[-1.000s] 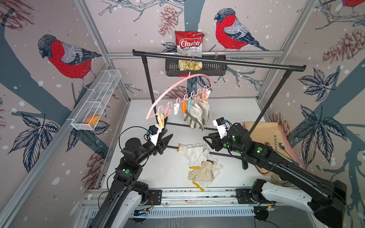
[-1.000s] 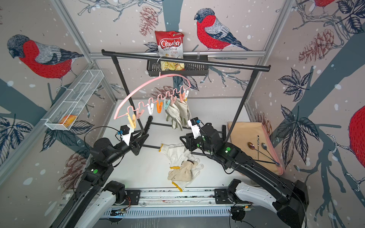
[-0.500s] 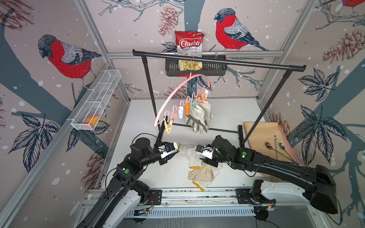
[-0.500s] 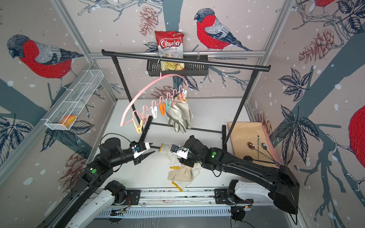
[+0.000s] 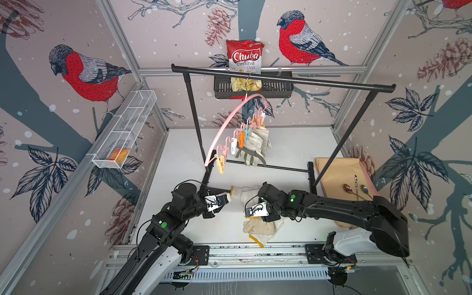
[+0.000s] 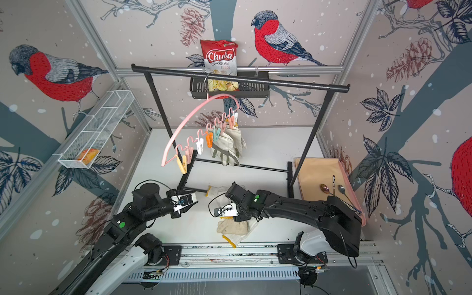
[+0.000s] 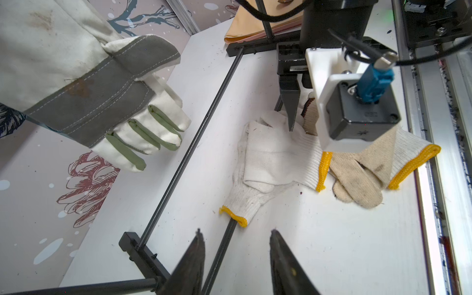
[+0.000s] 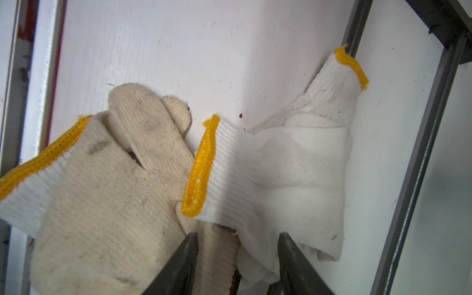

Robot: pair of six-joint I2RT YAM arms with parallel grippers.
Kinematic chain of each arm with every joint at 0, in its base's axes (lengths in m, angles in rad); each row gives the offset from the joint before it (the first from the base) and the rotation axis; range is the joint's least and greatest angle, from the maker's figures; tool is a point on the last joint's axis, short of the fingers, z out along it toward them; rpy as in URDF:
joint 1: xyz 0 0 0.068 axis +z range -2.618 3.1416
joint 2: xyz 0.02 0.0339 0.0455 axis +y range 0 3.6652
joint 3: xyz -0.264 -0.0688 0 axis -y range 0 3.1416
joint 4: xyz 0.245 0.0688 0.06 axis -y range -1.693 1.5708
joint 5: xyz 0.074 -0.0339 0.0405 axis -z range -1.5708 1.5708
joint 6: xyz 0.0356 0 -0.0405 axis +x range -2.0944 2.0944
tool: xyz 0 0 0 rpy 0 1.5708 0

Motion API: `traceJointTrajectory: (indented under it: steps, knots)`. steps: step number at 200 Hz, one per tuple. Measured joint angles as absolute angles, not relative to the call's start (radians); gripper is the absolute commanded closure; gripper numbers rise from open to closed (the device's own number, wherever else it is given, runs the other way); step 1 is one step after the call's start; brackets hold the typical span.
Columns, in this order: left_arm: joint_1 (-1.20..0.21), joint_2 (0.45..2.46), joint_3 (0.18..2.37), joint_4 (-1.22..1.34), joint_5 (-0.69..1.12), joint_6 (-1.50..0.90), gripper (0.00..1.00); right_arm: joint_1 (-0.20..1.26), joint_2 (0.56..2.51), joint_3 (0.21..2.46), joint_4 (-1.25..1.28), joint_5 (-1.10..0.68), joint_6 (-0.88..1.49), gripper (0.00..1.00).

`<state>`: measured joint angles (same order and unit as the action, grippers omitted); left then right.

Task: Clip the gloves onto a hanger to dry
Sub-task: Pick up the glove from the center of the board.

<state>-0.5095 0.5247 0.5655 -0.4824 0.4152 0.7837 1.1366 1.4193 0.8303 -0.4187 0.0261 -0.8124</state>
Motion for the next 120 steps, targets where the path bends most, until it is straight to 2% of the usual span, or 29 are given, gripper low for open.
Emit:
traceJointTrajectory:
  steps: [92, 107, 120]
  knots:
    - [-0.509, 0.52, 0.549, -0.474, 0.402, 0.744, 0.58, 1.15, 1.507, 0.799, -0.313, 0.051, -0.838, 0.56]
    - [-0.509, 0.52, 0.549, -0.474, 0.393, 0.737, 0.58, 1.152, 1.516, 0.798, -0.295, 0.05, -0.838, 0.64]
    - [-0.509, 0.522, 0.549, -0.474, 0.39, 0.737, 0.58, 1.153, 1.524, 0.798, -0.283, 0.05, -0.834, 0.81]
